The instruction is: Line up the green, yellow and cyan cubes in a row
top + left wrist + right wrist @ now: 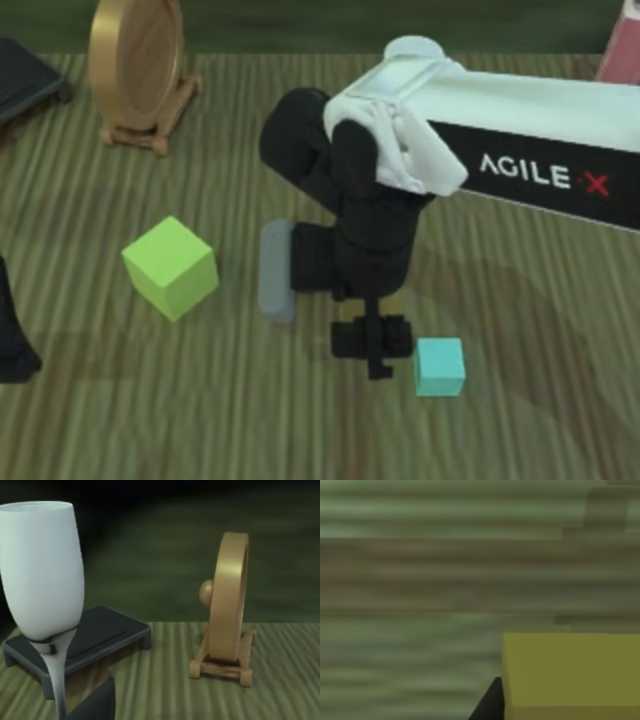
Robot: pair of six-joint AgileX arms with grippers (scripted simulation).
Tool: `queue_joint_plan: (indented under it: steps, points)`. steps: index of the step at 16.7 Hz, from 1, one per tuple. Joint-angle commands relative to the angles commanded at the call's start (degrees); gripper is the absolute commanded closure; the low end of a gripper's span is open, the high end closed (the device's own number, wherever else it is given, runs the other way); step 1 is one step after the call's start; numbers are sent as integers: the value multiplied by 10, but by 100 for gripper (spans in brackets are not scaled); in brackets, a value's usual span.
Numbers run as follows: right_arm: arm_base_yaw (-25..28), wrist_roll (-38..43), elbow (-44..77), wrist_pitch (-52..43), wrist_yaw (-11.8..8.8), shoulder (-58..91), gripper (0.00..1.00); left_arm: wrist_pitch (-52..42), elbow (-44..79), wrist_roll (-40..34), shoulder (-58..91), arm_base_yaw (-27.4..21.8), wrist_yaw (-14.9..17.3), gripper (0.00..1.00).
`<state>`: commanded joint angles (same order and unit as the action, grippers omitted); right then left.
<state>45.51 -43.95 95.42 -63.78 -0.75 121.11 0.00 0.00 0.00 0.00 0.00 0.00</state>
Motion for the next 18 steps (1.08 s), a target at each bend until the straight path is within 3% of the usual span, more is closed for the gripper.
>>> queue_joint_plan:
  steps: [8, 13, 18]
  points:
    - [2, -1, -81, 127, 1, 41, 100, 0, 0, 0, 0, 0, 0, 0]
    - [2, -1, -91, 138, 1, 46, 100, 0, 0, 0, 0, 0, 0, 0]
    - [2, -1, -91, 138, 1, 46, 62, 0, 0, 0, 0, 0, 0, 0]
